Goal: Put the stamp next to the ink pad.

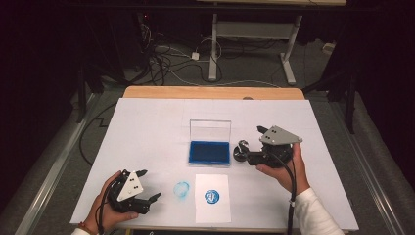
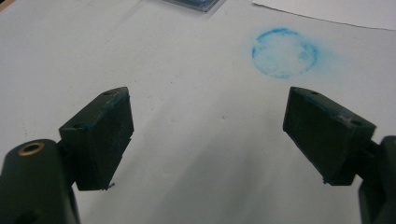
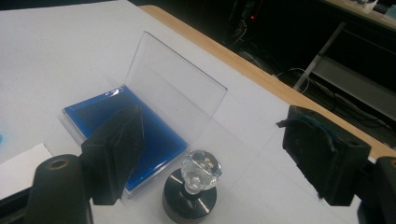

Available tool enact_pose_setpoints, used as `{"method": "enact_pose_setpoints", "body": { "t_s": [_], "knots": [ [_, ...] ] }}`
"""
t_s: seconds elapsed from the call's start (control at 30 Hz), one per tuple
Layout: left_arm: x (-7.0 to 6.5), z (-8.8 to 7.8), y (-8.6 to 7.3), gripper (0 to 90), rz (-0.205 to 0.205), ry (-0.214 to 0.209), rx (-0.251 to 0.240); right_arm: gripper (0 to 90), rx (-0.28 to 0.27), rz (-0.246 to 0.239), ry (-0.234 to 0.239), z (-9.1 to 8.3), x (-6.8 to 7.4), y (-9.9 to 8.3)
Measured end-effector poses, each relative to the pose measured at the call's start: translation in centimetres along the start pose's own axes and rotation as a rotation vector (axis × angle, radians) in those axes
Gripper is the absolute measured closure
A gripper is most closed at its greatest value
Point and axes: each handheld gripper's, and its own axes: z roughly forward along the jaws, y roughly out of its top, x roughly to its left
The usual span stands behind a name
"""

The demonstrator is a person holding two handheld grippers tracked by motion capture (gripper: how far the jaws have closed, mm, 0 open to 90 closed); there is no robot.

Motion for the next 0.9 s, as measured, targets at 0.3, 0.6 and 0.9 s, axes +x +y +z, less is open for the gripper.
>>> {"method": "enact_pose_setpoints", "body": {
  "t_s": [0.3,0.6,0.9],
  "knots": [
    [0.0,0.0,0.0,15.5,0.001,0.0,0.002,21.1,0.008,-0.033,0.002,-0.8,0.2,-0.2],
    [-0.1,0.0,0.0,15.5,0.003,-0.002,0.001,20.9,0.003,-0.052,0.008,-1.7,0.7,-0.4],
    [-0.1,0.0,0.0,15.5,0.005,0.001,0.003,21.0,0.01,-0.066,0.002,-2.5,1.3,-1.1]
  ]
}}
